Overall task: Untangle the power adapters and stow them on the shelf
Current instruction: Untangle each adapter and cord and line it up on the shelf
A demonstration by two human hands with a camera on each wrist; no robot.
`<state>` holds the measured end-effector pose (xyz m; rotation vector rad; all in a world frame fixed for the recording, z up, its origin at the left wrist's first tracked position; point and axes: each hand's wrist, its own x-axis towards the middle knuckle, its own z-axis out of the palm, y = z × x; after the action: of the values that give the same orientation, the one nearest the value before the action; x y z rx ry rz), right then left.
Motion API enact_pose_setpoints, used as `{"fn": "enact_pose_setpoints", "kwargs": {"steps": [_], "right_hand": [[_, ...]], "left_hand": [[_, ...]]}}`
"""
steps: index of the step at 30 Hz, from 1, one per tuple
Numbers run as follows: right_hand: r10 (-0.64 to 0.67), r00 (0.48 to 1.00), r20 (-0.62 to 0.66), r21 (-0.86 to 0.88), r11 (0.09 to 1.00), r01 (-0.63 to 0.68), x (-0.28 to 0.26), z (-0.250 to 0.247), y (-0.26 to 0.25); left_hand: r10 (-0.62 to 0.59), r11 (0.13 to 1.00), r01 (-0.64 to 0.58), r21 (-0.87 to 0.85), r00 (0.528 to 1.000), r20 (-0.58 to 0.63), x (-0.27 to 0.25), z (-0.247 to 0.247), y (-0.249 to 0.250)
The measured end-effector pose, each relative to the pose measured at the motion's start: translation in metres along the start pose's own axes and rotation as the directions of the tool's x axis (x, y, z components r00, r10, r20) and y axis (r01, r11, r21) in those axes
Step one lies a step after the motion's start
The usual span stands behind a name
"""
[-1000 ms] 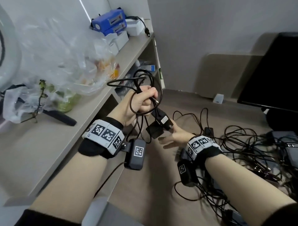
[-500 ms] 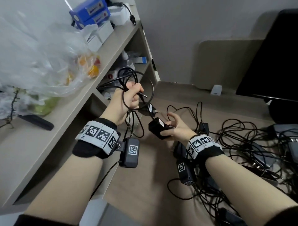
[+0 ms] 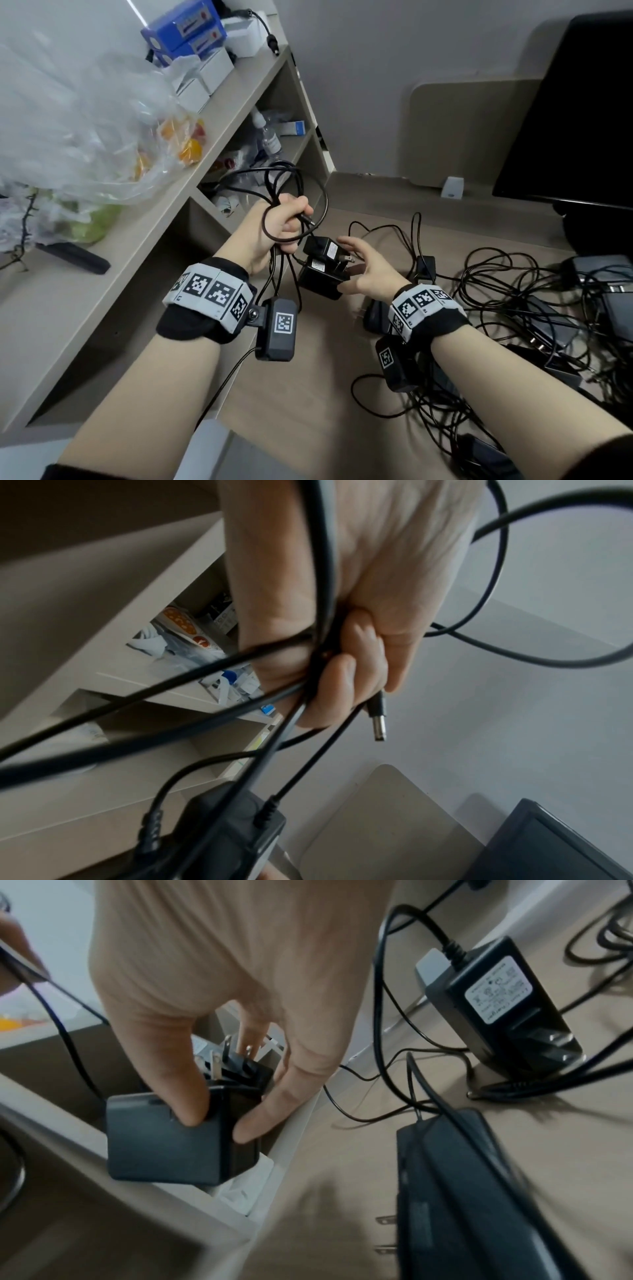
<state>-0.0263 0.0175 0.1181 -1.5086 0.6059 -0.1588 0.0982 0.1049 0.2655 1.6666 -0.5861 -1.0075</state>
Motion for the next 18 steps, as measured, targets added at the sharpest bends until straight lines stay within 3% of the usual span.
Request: {"fn": "enact_pose_setpoints", "kwargs": {"steps": [4,10,18], "right_hand": [[0.048,0.998,0.034,-0.074,0.996,-0.045,-0.001,0.007,0.002],[0.088,0.994,0.071,-0.182,0.980,-0.074,0.005,0.029,0.005],[0.168,0.975,0.148,-0.463,0.882,-0.082,0.029,0.073,0.014]], "left_hand": [[-0.011,1.000,0.010,-0.017,0.999,-0.034,-0.003,-0.005,-0.006],[-0.045,0.999,0.039,-0.036,0.982,-0.183,-0.004,-0.046,-0.037],[-0.153,0.988,0.142,-0.057,0.906,-0.394,-0.006,-0.099,-0.102]]}}
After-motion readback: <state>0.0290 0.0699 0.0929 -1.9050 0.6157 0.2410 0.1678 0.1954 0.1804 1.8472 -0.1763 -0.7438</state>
